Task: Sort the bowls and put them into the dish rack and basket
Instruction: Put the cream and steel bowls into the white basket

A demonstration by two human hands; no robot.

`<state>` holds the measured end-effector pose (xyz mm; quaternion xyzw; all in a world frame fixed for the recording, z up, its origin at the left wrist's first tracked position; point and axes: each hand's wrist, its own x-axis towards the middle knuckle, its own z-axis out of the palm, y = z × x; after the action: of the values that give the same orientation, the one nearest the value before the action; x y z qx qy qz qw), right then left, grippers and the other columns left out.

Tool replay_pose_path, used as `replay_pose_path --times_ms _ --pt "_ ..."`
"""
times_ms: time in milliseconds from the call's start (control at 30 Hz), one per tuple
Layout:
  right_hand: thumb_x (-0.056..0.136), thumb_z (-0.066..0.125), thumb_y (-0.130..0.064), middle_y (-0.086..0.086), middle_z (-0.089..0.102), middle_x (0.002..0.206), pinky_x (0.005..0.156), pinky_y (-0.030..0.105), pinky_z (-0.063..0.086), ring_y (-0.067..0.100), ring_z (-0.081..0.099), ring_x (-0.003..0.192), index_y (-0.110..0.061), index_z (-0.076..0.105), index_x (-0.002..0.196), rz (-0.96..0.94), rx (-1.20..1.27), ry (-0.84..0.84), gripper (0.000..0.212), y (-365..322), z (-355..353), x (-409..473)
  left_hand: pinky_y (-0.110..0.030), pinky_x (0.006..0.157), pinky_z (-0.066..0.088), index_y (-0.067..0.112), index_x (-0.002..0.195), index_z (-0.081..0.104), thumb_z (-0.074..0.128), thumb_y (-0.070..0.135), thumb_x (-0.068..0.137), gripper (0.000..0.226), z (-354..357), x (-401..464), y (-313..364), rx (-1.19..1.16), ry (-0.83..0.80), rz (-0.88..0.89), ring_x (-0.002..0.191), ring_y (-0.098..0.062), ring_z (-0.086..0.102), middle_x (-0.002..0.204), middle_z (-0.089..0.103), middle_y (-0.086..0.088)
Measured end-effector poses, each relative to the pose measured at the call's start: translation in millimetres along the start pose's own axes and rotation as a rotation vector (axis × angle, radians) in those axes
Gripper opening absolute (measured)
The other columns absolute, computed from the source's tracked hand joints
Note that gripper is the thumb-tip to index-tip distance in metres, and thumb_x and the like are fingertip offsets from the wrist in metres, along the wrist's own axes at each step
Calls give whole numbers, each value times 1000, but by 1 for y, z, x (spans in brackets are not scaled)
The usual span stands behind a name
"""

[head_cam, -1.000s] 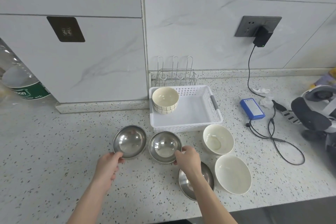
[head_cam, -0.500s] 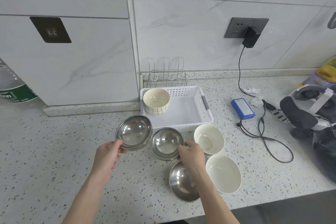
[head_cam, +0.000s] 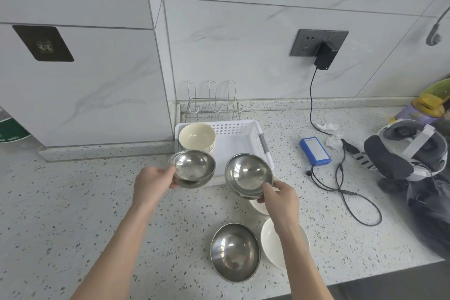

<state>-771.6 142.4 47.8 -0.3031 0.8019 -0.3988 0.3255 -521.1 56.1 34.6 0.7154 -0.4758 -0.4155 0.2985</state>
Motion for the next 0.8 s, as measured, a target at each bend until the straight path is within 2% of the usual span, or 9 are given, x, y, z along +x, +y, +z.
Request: replay_pose_path --times_ms 33,100,233,400,567,700,800 --pt "84 55 -17 -2 69 54 53 25 38 10 59 59 -18 69 77 3 3 4 16 -4 -3 3 -28 56 47 11 70 73 61 34 87 31 3 4 4 32 -19 7 68 -25 72 58 72 7" --pt "84 54 -17 -2 70 55 54 26 37 10 57 61 -15 70 76 -1 11 -3 18 -11 -8 10 -33 64 53 10 71 72 60 38 89 36 9 12 12 108 -55 14 75 -27 74 56 72 6" --pt "83 53 -17 -3 71 58 57 27 41 14 52 60 -11 70 72 -23 4 -36 21 -27 -10 26 -27 56 46 8 70 71 57 41 89 41 13 29 22 277 -94 15 60 -13 70 51 70 7" --pt "82 52 -17 -1 71 58 56 27 40 12 44 52 -7 69 71 -51 23 -96 22 -47 -1 46 -33 76 53 11 68 72 55 37 85 36 14 53 38 417 -258 -70 62 -14 69 53 71 4" --pt "82 52 -14 3 69 54 55 23 36 5 43 43 -7 64 60 -67 48 -166 26 -66 11 61 -28 57 43 12 63 70 54 33 86 36 18 70 51 554 -343 -117 51 -12 58 46 66 4" --pt "80 54 -13 8 68 53 40 17 31 8 34 39 -3 61 66 -22 15 -276 19 -78 22 75 -23 49 37 10 59 68 53 29 88 38 22 76 53 582 -409 -160 35 -11 44 41 59 2" --pt "80 52 -12 8 67 51 34 17 25 7 28 33 -5 56 63 12 -26 -363 19 -90 30 86 -20 42 29 10 62 66 52 27 89 35 21 79 55 589 -464 -188 38 -12 38 52 59 1"
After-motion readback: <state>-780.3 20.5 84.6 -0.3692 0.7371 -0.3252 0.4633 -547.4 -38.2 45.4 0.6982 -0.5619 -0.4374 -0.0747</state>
